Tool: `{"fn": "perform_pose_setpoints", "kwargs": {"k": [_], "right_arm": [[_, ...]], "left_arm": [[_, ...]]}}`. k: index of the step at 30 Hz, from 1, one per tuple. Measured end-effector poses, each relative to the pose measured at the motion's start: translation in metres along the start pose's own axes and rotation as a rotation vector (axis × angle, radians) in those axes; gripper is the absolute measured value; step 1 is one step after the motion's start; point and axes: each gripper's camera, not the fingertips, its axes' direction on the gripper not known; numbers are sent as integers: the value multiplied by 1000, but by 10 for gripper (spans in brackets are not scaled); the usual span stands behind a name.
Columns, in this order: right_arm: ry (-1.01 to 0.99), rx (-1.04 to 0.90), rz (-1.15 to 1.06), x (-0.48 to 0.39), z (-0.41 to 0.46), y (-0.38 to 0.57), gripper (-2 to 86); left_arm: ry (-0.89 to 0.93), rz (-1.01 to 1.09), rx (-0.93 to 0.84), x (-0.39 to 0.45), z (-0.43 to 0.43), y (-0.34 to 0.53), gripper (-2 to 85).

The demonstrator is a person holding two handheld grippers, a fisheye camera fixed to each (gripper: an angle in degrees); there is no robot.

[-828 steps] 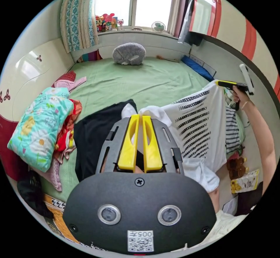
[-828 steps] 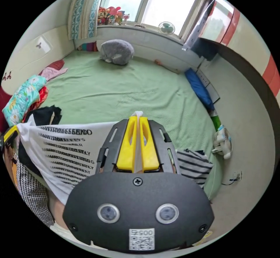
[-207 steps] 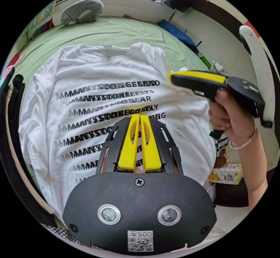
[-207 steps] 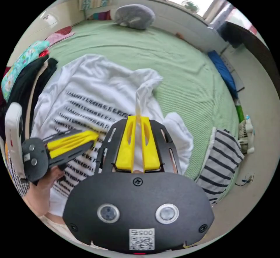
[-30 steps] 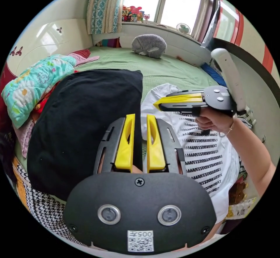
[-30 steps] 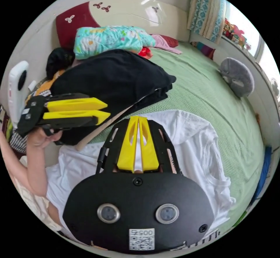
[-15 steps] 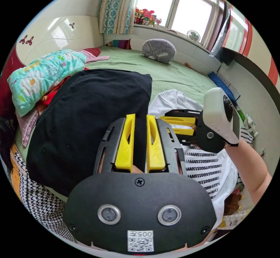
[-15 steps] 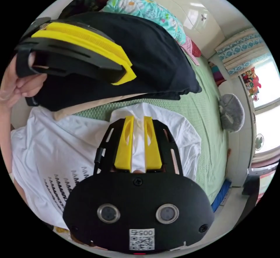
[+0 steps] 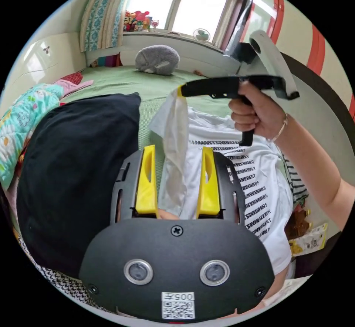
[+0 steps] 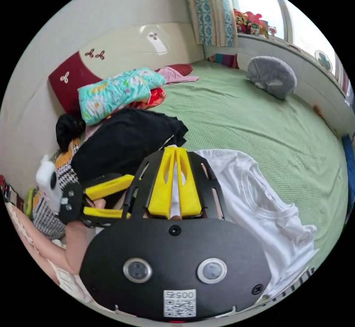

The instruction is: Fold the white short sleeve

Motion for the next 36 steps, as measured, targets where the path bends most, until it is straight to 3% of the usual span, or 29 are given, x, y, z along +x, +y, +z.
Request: {"fn": "perform_pose_setpoints", "kwargs": {"k": [8, 11, 15, 18, 24, 29, 33, 36], "right_arm": [[-8, 29, 32, 20, -19, -12, -16], [-6, 37, 27, 23, -24, -12, -15], [7, 39, 42, 31, -28, -12, -15], [-36, 46, 64, 37, -28, -18, -15], [-169, 50, 50, 15, -1, -51, -14], [-213, -77, 2, -17, 53, -73, -9], [-143, -299, -36, -40, 88, -91, 13], [-124, -222, -205, -60, 66, -90, 65]], "left_arm": [[6, -99, -19, -21, 17, 4, 171], [-31, -77, -44, -21, 20, 4, 137], [-14, -57, -77, -23, 16, 2, 31], [40, -67, -27, -32, -2, 4, 18], [-81, -166, 30, -58, -40, 15, 11], [-107, -269, 5, -79, -44, 23, 13], [-129, -310, -30, -89, -39, 27, 12], [-113, -333, -4, -93, -42, 30, 11]]}}
